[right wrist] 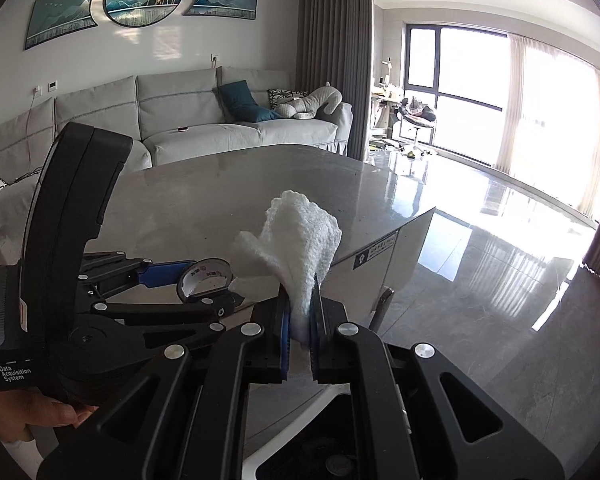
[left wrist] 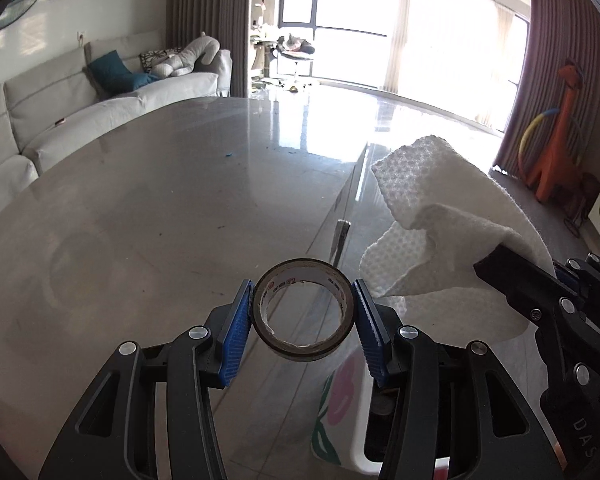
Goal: Collect trash
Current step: 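Carry the tape roll and white cloth with both tools over the bin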
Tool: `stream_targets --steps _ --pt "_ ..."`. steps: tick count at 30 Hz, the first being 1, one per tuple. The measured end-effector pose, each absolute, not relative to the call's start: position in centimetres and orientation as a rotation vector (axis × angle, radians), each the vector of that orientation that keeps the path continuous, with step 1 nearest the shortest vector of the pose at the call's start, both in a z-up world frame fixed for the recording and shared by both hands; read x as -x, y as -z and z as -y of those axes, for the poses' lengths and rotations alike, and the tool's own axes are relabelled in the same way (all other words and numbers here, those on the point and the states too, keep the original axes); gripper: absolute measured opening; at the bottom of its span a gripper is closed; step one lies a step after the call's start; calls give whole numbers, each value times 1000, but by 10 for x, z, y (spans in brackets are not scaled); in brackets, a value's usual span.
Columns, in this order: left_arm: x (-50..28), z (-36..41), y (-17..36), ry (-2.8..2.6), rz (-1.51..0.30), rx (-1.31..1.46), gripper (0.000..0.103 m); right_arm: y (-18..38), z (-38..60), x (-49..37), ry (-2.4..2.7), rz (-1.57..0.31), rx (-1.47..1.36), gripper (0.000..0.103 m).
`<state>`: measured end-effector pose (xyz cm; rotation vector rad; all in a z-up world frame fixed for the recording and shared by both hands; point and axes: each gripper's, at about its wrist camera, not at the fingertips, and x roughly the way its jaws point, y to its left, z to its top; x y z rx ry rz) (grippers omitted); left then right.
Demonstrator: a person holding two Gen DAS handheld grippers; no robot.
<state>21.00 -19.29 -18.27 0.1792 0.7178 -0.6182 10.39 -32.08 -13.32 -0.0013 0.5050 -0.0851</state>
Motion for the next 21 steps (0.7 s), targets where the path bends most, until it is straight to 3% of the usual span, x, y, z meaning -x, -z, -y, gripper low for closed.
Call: stream_targets --steps 21 --pt "-154 282 228 827 -808 -328 49 184 401 -76 230 -621 -99 9"
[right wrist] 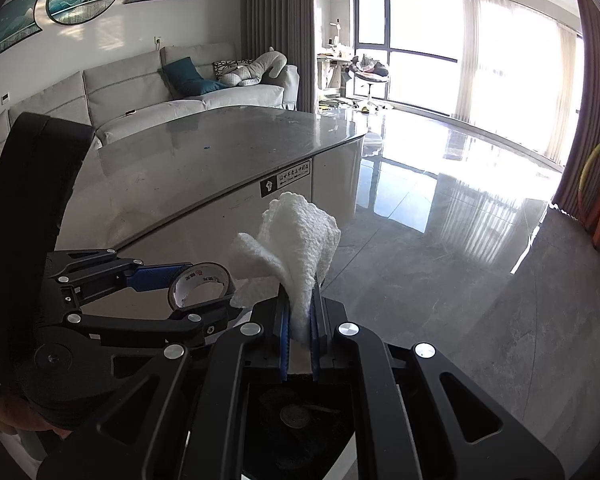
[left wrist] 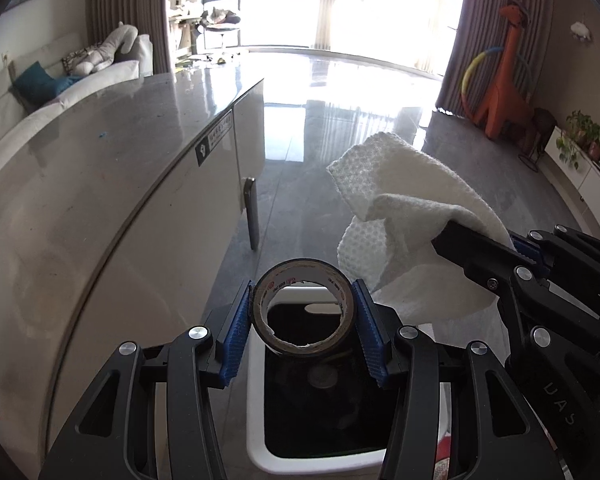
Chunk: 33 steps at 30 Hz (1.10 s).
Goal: Collect trash
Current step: 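Carry the tape roll and white cloth with both tools over the bin, then open the left tool to drop the tape roll while the right tool releases the cloth into the bin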
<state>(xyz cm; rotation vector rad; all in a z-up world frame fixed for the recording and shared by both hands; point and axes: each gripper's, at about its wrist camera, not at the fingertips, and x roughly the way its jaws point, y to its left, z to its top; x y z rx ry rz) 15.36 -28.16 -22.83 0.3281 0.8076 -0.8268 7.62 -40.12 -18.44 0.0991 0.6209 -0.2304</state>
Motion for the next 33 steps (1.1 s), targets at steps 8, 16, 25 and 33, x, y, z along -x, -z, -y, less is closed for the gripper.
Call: stream_targets --steps 8,16,25,33 --pt "-147 299 240 858 -819 -408 49 194 415 -72 254 -642 -115 9" --pt "-138 314 263 906 -895 -474 51 191 415 -72 264 -638 -129 10" --pt "-137 318 291 794 -953 -632 98 204 419 -68 266 -672 -133 11" --pt "-141 304 269 751 -865 -596 98 203 419 -72 256 -674 -125 11"
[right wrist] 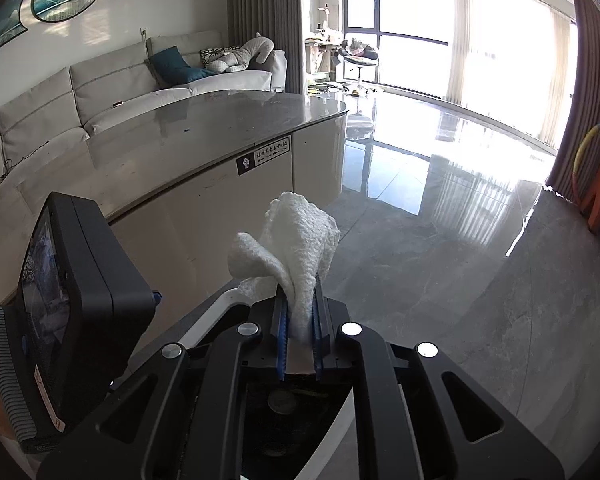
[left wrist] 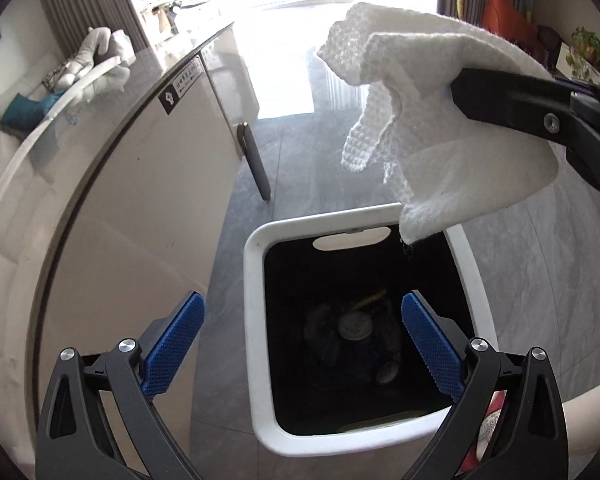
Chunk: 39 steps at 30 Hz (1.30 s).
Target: Collect trash
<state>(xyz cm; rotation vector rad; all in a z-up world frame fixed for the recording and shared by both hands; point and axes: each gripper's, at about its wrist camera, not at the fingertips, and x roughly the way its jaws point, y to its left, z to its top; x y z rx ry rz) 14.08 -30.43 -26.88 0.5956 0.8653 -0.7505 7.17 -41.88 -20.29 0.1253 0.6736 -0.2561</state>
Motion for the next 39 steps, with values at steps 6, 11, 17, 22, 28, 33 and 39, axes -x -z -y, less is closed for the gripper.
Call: stream_targets --steps 6,11,17,22,28,33,39 --pt "-161 285 253 684 -847 -508 98 207 417 -73 242 -684 -121 11" --pt "-175 268 247 647 -855 -455 98 212 418 -76 223 -709 -112 12" --pt "-182 254 241 615 -826 -444 98 220 408 -79 198 -741 -86 13" --pt "-186 244 235 603 -810 -432 98 236 399 -84 201 -804 -55 37" --pt "-190 231 229 597 -795 -414 97 249 395 -83 217 -840 -33 99" --pt "-189 219 220 582 -753 -381 97 235 390 -85 232 -795 -35 99" --pt "-189 194 194 521 -687 -304 98 196 369 -90 202 -674 -42 99"
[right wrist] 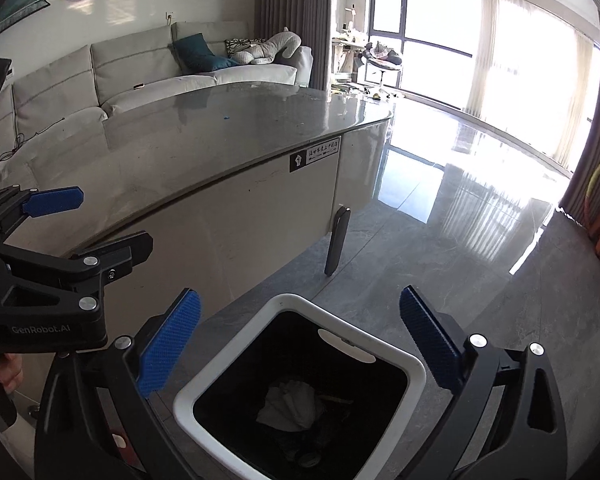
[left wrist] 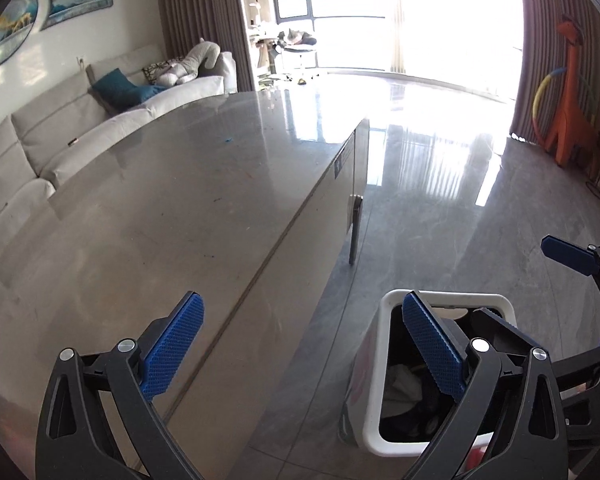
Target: Collect trash
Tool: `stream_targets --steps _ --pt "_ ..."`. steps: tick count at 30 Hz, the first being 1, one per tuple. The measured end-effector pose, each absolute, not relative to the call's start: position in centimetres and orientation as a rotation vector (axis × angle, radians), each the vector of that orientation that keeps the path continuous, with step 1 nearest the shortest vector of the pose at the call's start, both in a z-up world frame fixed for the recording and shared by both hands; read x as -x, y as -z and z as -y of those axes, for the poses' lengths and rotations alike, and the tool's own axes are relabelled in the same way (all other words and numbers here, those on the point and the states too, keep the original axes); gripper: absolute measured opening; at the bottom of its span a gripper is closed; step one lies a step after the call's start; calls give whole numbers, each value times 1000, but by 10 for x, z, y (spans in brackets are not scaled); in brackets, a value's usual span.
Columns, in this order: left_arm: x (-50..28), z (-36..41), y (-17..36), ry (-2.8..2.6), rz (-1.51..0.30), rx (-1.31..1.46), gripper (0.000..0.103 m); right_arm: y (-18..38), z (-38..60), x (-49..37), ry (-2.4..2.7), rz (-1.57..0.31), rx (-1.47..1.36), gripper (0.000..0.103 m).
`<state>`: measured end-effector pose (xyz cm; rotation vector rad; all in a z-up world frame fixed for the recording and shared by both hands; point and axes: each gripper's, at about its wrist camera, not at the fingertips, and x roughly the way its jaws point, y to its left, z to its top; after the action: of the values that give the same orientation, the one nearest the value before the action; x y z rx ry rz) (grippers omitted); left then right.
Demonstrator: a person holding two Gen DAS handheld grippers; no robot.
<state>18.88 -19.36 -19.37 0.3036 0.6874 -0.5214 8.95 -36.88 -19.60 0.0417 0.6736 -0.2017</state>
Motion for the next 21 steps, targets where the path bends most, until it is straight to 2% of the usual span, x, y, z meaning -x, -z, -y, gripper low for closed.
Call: stream_targets --steps 17,21 --pt "-217 96 147 268 -627 -219 98 154 305 -129 111 -570 -12 99" --pt "-213 85 144 230 -611 -295 98 137 278 -137 60 -526 20 99"
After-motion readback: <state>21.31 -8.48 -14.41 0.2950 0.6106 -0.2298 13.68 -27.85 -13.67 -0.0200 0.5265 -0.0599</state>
